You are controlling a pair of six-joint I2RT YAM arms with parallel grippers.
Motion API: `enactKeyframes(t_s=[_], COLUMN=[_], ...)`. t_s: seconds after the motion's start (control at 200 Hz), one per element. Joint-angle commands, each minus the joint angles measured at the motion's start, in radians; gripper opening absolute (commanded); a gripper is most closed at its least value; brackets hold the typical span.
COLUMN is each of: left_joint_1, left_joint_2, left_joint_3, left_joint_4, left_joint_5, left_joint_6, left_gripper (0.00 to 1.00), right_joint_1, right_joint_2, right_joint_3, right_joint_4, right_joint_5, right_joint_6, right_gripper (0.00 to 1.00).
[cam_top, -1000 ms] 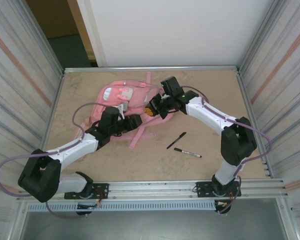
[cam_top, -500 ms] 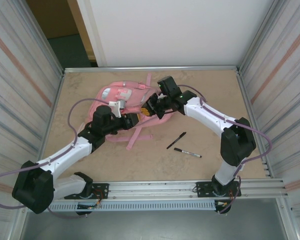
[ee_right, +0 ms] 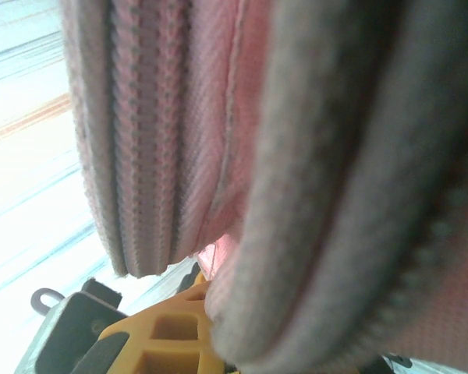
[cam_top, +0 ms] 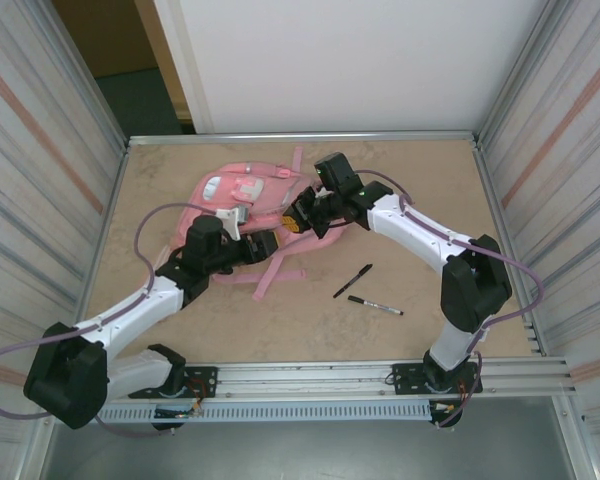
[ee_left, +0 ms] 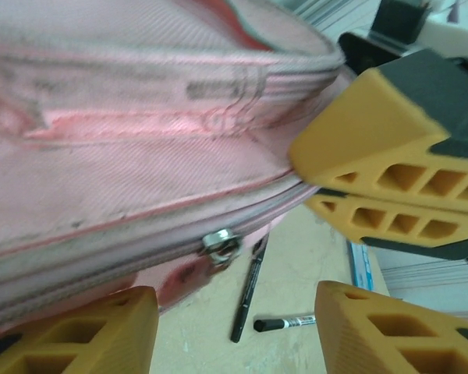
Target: Pack the student bag
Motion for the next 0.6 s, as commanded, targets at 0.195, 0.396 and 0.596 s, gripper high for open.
enactKeyframes(t_s=[0.195,0.396,0.596], left_joint_1=[0.013,0.012,0.012], left_joint_2=[0.061,0.061,-0.036], left_joint_3=[0.007,0.051,0.027], left_joint_4=[0.042,-0.007,-0.064], left_joint_5=[0.067,0.032,-0.097], left_joint_6=[0.117,0.163,0.209], left_gripper=[0.48,0.42,0.42], right_joint_1=[0.052,0.067,0.069], right_joint_2=[-0.009,-0.017,-0.024], right_joint_3=[0.073,0.075,0.065], right_joint_4=[0.079,0.068,0.069], right_joint_5=[-0.092,-0.086,-0.091], right_joint_6=[0.031,0.033,0.035], right_gripper=[0.00,0.00,0.00])
